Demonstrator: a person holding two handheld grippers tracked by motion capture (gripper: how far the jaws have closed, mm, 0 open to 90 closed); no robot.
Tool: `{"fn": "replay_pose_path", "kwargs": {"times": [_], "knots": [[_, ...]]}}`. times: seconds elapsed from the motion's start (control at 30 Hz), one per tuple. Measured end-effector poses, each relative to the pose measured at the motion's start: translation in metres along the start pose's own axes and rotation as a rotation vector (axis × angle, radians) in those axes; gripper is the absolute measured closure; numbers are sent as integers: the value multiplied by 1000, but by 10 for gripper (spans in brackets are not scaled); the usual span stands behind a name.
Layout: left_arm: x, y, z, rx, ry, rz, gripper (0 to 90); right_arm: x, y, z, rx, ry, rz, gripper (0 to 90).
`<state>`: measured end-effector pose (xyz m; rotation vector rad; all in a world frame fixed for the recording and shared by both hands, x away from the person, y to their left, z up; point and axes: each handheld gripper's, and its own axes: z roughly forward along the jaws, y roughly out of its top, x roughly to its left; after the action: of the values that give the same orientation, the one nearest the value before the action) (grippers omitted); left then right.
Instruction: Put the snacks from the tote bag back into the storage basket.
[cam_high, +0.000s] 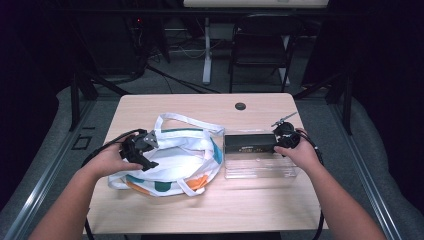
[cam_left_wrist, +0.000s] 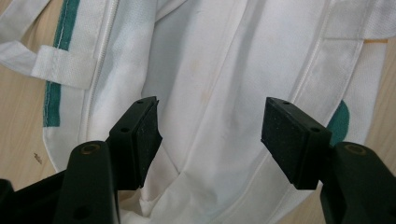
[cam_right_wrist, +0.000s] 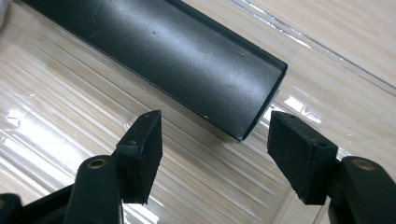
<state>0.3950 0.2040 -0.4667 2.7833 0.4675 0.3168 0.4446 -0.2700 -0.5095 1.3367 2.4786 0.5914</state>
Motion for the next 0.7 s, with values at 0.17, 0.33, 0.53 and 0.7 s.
{"fn": "replay_pose_path", "kwargs": {"times": [0.17,0.33,0.53,0.7], "knots": [[-1,0,0,0,2,1,365,8,-1,-10,-29,-19,-48,457],[-3,1,0,-3,1,-1,364,15,-2,-16,-28,5,-70,604],[-3,2,1,-1,-3,0,365,23,0,-16,-11,41,-79,735],[-2,1,3,-1,-4,1,368,38,7,-10,-8,76,-118,769]]}}
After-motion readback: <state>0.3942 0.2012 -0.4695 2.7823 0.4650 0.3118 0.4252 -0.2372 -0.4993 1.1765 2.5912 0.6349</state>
